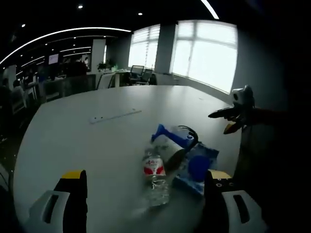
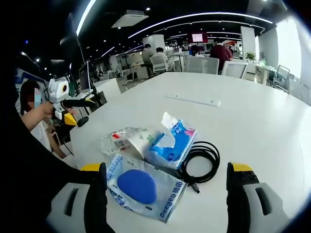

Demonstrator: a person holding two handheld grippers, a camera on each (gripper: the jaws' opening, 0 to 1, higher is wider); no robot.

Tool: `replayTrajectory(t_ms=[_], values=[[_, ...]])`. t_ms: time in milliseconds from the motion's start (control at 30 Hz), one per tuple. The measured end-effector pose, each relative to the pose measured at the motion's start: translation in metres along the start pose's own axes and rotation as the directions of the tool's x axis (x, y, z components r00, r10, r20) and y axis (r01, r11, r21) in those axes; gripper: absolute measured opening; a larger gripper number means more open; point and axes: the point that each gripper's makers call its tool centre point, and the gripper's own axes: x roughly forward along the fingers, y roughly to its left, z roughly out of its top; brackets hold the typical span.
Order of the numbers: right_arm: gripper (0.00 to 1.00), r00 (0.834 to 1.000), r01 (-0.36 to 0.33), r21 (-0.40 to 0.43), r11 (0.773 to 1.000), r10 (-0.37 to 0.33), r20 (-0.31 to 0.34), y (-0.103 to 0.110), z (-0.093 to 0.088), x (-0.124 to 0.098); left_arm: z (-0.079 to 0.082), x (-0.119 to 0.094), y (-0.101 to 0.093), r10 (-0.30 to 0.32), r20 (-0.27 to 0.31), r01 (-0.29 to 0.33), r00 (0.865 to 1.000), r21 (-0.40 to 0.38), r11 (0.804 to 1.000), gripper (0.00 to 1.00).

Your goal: Arrange the tabletop items into an orderly group along one side of the table until the central work area is clear of visible clutter.

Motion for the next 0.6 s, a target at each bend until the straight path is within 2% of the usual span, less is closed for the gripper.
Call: replayTrajectory(t_ms=[467, 600], values=[[1.00, 1.000, 0.000, 0.007, 1.000, 0.000, 0.010, 0.001, 0.000, -0.001, -0.006, 0.001, 0.009, 0.000, -0.012, 0.001, 1.000, 0.015, 1.000, 0.98], [1.00, 1.000, 0.003, 0.009, 1.000, -0.004, 0.009, 0.000, -0.001, -0.001, -0.004, 0.004, -0.001, -0.007, -0.024, 0.008, 1.000, 0.027, 1.000, 0.98]])
